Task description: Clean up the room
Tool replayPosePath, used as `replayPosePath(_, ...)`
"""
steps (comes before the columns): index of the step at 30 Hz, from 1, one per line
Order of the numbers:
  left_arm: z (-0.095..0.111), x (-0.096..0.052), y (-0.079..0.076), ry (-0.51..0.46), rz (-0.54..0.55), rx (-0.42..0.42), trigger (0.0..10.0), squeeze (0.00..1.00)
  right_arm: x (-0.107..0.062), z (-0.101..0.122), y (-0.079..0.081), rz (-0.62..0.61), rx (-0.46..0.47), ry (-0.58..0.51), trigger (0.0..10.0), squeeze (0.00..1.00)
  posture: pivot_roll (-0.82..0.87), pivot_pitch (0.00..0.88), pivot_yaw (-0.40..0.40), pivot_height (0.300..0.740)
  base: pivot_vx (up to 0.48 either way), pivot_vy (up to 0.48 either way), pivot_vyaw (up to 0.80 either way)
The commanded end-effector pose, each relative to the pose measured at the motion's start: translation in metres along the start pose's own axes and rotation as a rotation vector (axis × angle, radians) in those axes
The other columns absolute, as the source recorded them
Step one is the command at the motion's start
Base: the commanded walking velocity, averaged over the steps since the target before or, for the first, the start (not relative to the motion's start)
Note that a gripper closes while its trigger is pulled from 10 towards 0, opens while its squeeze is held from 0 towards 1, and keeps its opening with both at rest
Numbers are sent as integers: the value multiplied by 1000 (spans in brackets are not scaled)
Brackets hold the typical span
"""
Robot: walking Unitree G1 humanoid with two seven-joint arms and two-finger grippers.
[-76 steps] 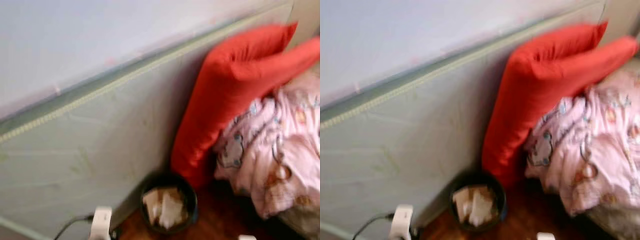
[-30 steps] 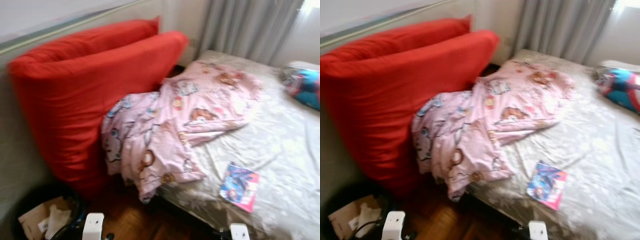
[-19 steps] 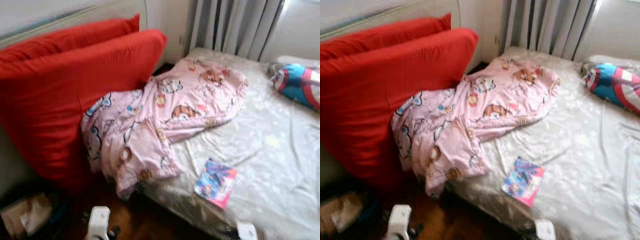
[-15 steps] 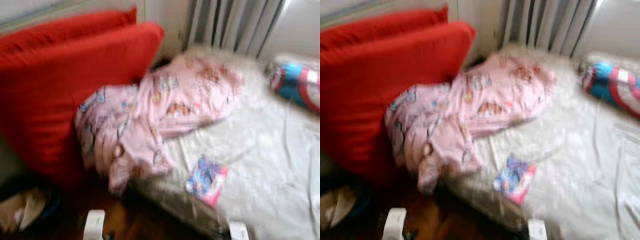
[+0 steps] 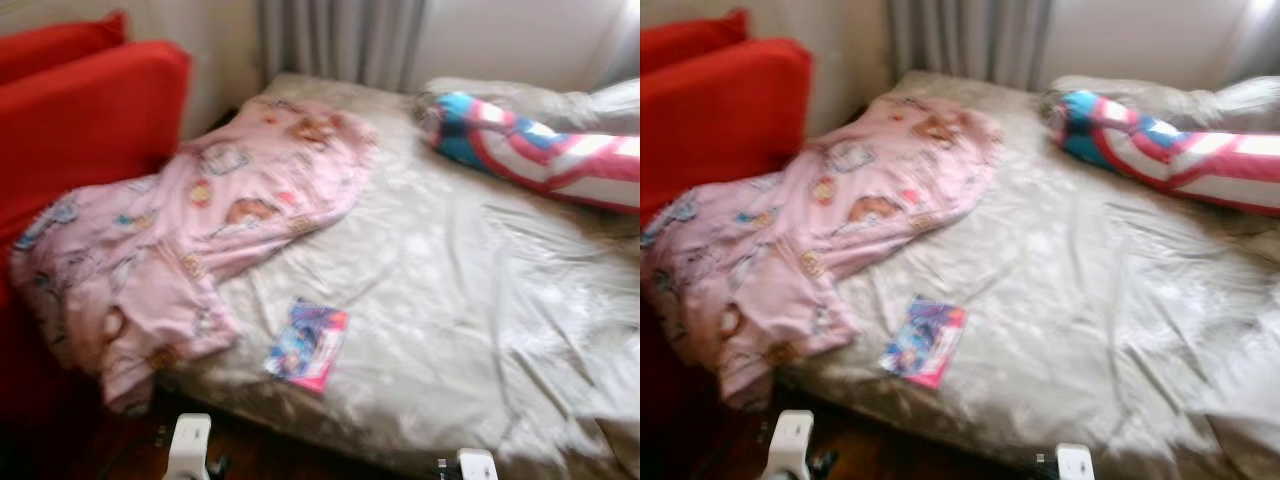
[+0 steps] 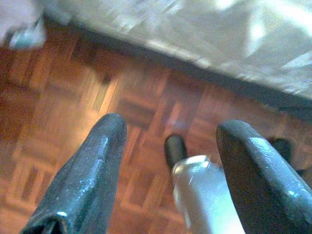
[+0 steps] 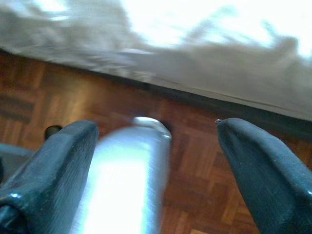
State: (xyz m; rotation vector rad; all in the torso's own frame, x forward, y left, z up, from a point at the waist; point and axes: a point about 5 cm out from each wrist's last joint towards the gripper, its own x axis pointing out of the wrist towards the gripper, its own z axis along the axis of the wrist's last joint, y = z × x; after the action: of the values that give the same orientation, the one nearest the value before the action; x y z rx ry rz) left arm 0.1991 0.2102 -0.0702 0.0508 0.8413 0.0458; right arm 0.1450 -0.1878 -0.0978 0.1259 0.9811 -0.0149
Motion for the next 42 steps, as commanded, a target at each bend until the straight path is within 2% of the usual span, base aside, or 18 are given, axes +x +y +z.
replayPosePath(1,-7,-1,-5,20,-11,-3,10000,0,-2,-3,-8,-24,-1,13,10000,0,-12,82,-20,740,0,-364,-675)
replayPosePath(18,-5,-1,-7,13,-15,0,10000,0,-2,-3,-9,-23,-5,10,10000,0,-13,79,-21,740,0,-365,-662)
replayPosePath(34,-3,0,-9,-3,-29,13,10000,0,-3,-4,-7,-8,-1,4,10000,0,-13,55,-14,740,0,-355,0)
replayPosePath(42,-3,0,-9,0,-30,15,10000,0,-3,-4,-7,-7,0,4,10000,0,-15,60,-13,740,0,0,0)
